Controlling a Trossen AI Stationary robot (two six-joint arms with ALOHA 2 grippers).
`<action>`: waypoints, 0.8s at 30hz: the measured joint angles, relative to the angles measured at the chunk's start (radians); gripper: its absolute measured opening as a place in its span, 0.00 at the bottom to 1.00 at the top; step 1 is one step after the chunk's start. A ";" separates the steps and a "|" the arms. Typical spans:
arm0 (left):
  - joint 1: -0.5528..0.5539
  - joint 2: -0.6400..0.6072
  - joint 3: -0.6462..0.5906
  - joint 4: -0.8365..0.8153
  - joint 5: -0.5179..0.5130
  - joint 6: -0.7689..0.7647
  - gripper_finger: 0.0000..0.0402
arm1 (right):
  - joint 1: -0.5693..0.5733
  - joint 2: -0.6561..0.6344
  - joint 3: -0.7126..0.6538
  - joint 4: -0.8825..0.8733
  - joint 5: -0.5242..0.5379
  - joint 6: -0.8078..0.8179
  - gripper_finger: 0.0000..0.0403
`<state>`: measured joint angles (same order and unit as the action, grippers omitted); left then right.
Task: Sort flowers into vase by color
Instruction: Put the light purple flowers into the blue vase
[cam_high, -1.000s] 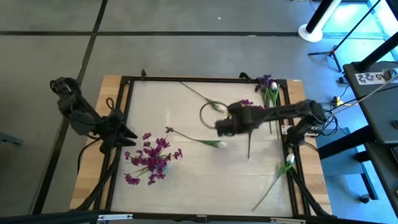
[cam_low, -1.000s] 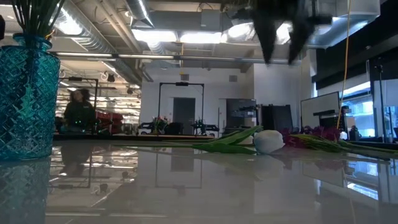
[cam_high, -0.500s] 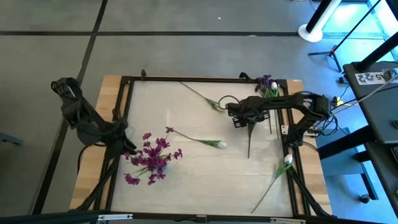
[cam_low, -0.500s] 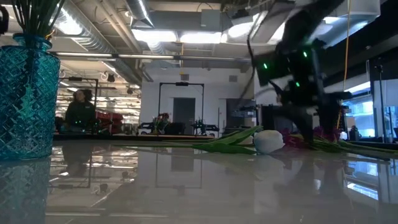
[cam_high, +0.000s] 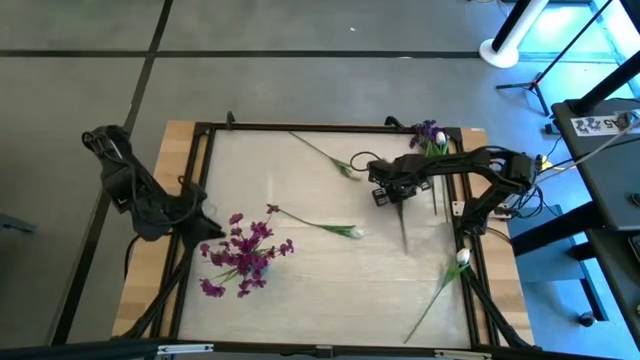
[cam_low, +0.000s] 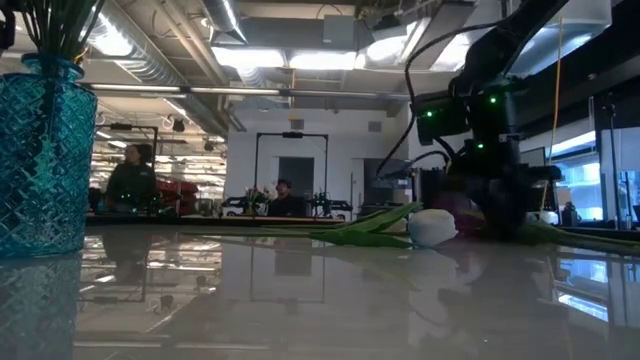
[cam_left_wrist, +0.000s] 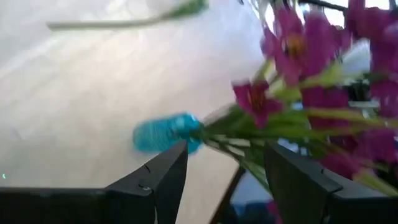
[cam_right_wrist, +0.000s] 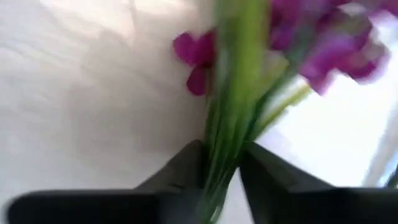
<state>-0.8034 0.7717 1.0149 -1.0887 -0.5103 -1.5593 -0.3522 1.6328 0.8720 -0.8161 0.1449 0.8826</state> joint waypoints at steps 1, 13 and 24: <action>0.012 -0.006 0.000 -0.021 -0.012 0.001 0.51 | 0.008 -0.008 0.012 0.024 0.041 -0.008 0.17; 0.223 -0.077 0.000 -0.068 -0.030 0.252 0.51 | 0.116 -0.224 0.241 0.433 0.154 -0.261 0.06; 0.428 -0.071 0.000 0.317 -0.085 0.820 0.51 | 0.313 -0.120 0.488 1.057 -0.043 -0.664 0.04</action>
<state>-0.3754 0.7004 1.0145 -0.7718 -0.5950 -0.7392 -0.0396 1.5132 1.3595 0.2413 0.1023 0.2186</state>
